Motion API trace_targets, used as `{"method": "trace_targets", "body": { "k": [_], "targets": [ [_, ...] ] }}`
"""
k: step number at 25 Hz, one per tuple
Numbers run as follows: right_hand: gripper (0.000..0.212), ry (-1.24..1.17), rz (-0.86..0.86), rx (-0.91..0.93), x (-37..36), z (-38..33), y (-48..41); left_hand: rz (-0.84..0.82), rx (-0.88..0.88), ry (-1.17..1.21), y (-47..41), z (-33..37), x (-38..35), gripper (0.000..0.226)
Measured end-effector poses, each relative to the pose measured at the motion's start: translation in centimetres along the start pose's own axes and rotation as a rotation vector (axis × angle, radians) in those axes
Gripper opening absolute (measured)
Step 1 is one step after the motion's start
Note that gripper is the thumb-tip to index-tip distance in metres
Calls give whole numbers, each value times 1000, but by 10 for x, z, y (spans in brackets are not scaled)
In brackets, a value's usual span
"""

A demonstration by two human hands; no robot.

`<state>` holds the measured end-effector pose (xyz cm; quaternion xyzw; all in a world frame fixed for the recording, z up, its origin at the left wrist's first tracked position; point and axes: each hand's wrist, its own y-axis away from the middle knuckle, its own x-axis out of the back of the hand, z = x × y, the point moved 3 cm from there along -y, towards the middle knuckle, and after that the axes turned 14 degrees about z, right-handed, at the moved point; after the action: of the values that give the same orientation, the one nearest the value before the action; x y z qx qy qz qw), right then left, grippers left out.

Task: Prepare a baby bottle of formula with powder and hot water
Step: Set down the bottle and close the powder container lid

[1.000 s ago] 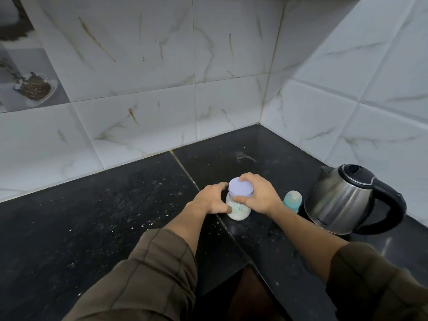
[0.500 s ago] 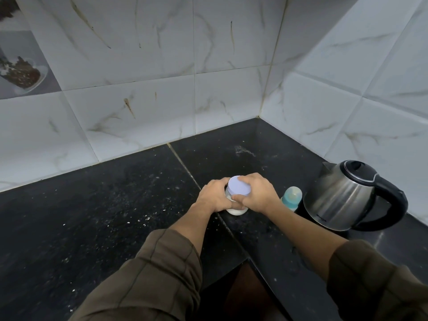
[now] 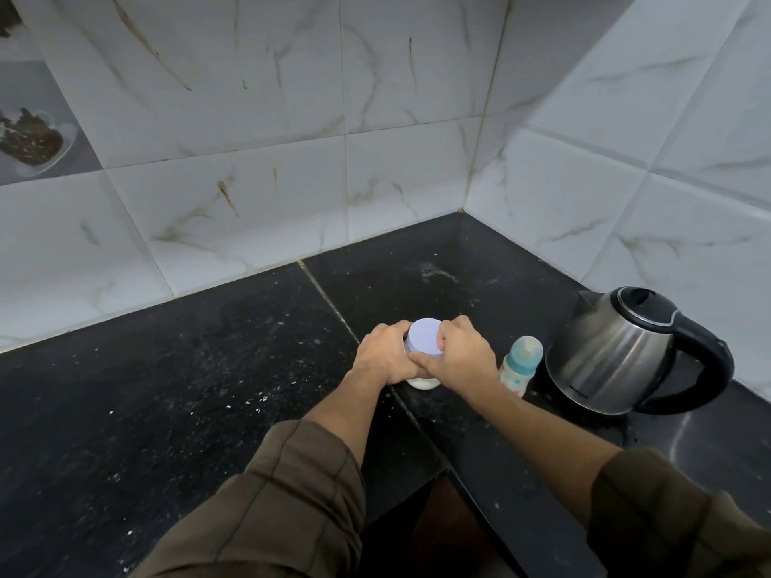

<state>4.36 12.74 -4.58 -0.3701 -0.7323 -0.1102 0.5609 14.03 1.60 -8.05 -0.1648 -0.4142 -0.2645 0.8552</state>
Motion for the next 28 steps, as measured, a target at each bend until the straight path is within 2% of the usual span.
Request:
{"method": "trace_targets", "body": {
  "k": [2, 5, 7, 8, 11, 13, 16, 19, 21, 23, 26, 28],
  "targets": [
    [69, 76, -42, 21, 6, -1, -8, -12, -8, -3, 1, 3, 2, 82],
    [77, -89, -172, 75, 16, -5, -24, -14, -35, -35, 1, 6, 7, 82],
    [89, -43, -317, 129, 18, -9, -29, -7, -47, -57, 1, 7, 8, 80],
    [87, 21, -327, 150, 17, -10, -28, -2, -46, -61, 1, 7, 9, 79],
    [67, 216, -170, 132, 21, -11, -23, 11, -36, -54, 2, 7, 9, 79],
    [66, 350, -115, 113, 25, -12, -18, 14, -46, -51, 2, 7, 9, 79],
    [64, 376, -52, 89, 36, -14, -20, 15, -68, -64, 2, 8, 10, 76],
    [50, 191, -139, 111, 33, -17, -25, 0, -66, -87, 0, 7, 10, 78],
    [66, 85, -293, 112, 30, -21, -26, -7, -67, -104, 0, 9, 11, 79],
    [75, 150, -334, 104, 28, -24, -27, -6, -75, -112, 0, 10, 13, 80],
    [55, 335, -161, 85, 33, -24, -28, -7, -92, -116, -1, 10, 14, 79],
    [58, 342, -66, 59, 38, -25, -28, -17, -96, -115, -1, 10, 14, 81]
  ]
}}
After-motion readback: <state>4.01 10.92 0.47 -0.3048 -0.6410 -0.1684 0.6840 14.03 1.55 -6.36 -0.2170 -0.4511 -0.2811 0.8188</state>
